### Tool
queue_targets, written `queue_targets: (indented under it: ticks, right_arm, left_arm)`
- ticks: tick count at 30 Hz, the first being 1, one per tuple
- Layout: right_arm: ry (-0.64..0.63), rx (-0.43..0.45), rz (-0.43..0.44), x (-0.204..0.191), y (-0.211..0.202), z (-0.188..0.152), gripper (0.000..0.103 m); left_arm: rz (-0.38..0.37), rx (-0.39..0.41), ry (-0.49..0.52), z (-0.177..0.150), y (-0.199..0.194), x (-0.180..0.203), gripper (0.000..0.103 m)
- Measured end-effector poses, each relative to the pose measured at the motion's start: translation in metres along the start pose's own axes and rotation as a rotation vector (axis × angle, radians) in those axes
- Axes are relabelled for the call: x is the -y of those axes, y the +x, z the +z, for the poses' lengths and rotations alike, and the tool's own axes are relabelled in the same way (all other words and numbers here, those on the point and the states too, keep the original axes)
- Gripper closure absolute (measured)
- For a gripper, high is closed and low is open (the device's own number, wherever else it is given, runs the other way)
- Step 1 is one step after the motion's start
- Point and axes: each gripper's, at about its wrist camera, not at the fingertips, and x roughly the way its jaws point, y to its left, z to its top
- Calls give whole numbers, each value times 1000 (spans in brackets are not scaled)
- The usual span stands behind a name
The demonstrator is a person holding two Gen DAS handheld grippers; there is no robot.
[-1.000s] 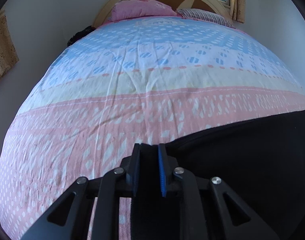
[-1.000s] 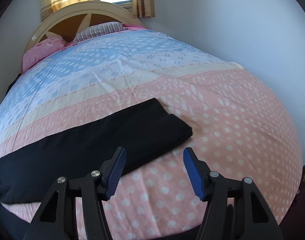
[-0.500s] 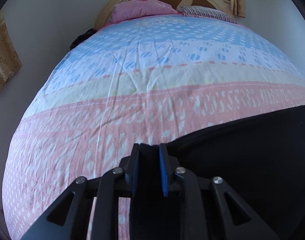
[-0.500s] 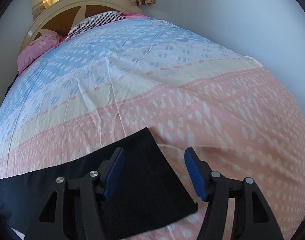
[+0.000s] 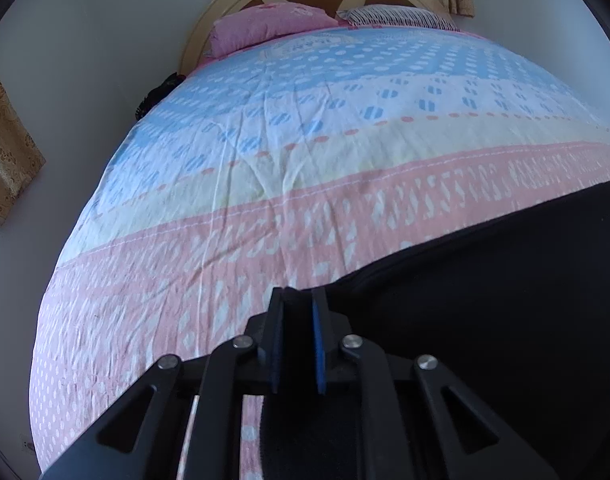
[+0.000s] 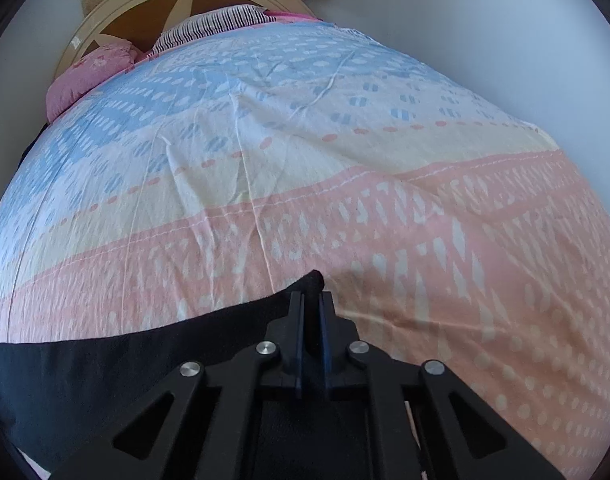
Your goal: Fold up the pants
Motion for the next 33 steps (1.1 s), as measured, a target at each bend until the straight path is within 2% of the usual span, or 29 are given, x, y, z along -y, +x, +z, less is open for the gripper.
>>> queue_targets:
  ticks: [5,9,17,23,28,33]
  right_arm:
    - [1,114,41,2,-44,-8,97]
    - [7,197,69,13,-81,-19,98]
    - [69,349,155,42,-147,-72,98]
    - [136,376,189,65,-172,-125,98]
    - [171,356,182,83,-174,-160,98]
    - [229,339,165,105,-174,-186,99]
  left_arm:
    - [-50,56,-79,4,-24,-17,90]
    - [-108,135,-120,0,-52,-27,90]
    - [-233,270,-211,-28,-98,-46,90]
    - [-339,309,-274,-64,-119,-58,90]
    - [-343,296,-258,-96,-123,-51,90]
    - [-345,288,-288,-124,-122,-52,90]
